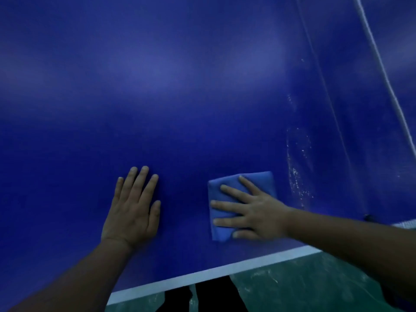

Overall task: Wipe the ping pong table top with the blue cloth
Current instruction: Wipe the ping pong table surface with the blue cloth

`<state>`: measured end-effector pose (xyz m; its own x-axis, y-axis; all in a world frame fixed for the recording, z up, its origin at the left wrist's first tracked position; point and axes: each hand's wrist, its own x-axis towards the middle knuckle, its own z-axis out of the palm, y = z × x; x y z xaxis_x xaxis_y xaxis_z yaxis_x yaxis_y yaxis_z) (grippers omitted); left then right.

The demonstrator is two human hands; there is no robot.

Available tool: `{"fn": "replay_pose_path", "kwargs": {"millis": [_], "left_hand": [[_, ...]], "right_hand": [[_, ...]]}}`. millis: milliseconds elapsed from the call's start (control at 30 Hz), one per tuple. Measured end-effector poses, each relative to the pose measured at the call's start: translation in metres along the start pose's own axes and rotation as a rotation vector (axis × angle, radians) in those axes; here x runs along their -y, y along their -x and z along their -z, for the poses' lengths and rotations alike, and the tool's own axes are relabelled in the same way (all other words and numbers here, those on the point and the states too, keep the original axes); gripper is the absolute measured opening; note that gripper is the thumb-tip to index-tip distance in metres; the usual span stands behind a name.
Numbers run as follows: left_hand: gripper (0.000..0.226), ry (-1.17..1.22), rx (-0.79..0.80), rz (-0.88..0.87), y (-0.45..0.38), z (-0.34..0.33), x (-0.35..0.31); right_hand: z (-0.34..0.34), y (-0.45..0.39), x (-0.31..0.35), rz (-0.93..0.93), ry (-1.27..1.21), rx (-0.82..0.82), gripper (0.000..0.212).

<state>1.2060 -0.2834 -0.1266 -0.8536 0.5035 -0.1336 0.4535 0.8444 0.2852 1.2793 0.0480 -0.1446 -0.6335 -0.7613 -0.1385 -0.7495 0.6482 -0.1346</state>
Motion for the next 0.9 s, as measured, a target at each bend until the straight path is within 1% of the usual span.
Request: {"fn": "replay_pose_path", "kwargs": {"millis": [33, 67, 100, 167, 233, 267, 300, 333, 367, 433, 467, 500, 533, 567, 600, 700, 733, 767, 800, 833, 900], "left_hand": [[0.062, 0.005, 0.003, 0.000, 0.000, 0.000, 0.000], [0.062, 0.007, 0.003, 0.003, 0.000, 0.001, 0.001], [0.062, 0.007, 0.004, 0.005, 0.000, 0.001, 0.001], [0.063, 0.003, 0.014, 0.011, -0.001, 0.000, 0.001], [0.064, 0.001, 0.017, 0.008, 0.000, 0.000, 0.003], [0.065, 0.001, 0.017, 0.004, -0.001, 0.000, 0.003], [0.065, -0.003, 0.022, 0.001, -0.001, -0.001, 0.003], [0.065, -0.008, 0.030, 0.001, -0.001, -0.002, 0.004], [0.065, -0.010, 0.034, 0.003, -0.001, -0.003, 0.004], [0.065, -0.013, 0.036, 0.010, -0.001, -0.004, 0.006], [0.065, -0.012, 0.040, 0.007, 0.000, -0.005, 0.007], [0.066, -0.009, 0.039, 0.005, 0.000, -0.005, 0.007], [0.066, -0.007, 0.033, 0.005, 0.000, -0.005, 0.007], [0.066, -0.008, 0.030, 0.004, 0.000, -0.005, 0.008], [0.067, -0.010, 0.032, 0.002, 0.000, -0.005, 0.008], [0.069, -0.010, 0.038, 0.011, 0.001, -0.004, 0.007], [0.069, -0.012, 0.043, 0.012, 0.002, -0.003, 0.006], [0.070, -0.015, 0.049, 0.015, 0.002, -0.002, 0.005], [0.070, -0.016, 0.055, 0.019, 0.001, -0.001, 0.005], [0.070, -0.014, 0.062, 0.022, 0.001, -0.001, 0.005], [0.070, -0.009, 0.067, 0.030, 0.001, -0.001, 0.006]], "right_hand": [[0.005, 0.007, -0.013, 0.051, -0.001, 0.035, 0.053], [0.009, 0.004, -0.033, 0.026, 0.020, 0.018, 0.052], [0.015, -0.007, -0.055, -0.084, 0.034, -0.029, 0.052], [0.026, -0.036, -0.099, -0.512, -0.030, -0.113, 0.058], [0.036, -0.062, -0.112, -0.922, -0.126, -0.165, 0.059], [0.034, -0.070, -0.099, -1.041, -0.144, -0.189, 0.058], [0.027, -0.072, -0.076, -1.079, -0.125, -0.217, 0.056], [0.019, -0.067, -0.046, -1.032, -0.093, -0.245, 0.055], [0.011, -0.056, -0.010, -0.934, -0.066, -0.250, 0.054], [-0.006, -0.024, 0.053, -0.708, -0.054, -0.199, 0.052], [-0.010, -0.007, 0.067, -0.613, -0.048, -0.159, 0.051], [-0.007, 0.005, 0.065, -0.534, -0.056, -0.115, 0.051], [-0.002, 0.009, 0.051, -0.500, -0.053, -0.090, 0.051], [0.002, 0.005, 0.035, -0.527, -0.035, -0.093, 0.052], [0.008, -0.005, 0.018, -0.629, -0.031, -0.118, 0.054], [0.022, -0.047, -0.021, -1.141, -0.152, -0.205, 0.055], [0.023, -0.059, -0.019, -1.278, -0.184, -0.230, 0.055], [0.021, -0.068, -0.006, -1.351, -0.180, -0.249, 0.055], [0.014, -0.071, 0.016, -1.344, -0.151, -0.268, 0.055], [0.008, -0.068, 0.047, -1.257, -0.128, -0.268, 0.055], [-0.006, -0.042, 0.108, -0.942, -0.099, -0.188, 0.053]]}}
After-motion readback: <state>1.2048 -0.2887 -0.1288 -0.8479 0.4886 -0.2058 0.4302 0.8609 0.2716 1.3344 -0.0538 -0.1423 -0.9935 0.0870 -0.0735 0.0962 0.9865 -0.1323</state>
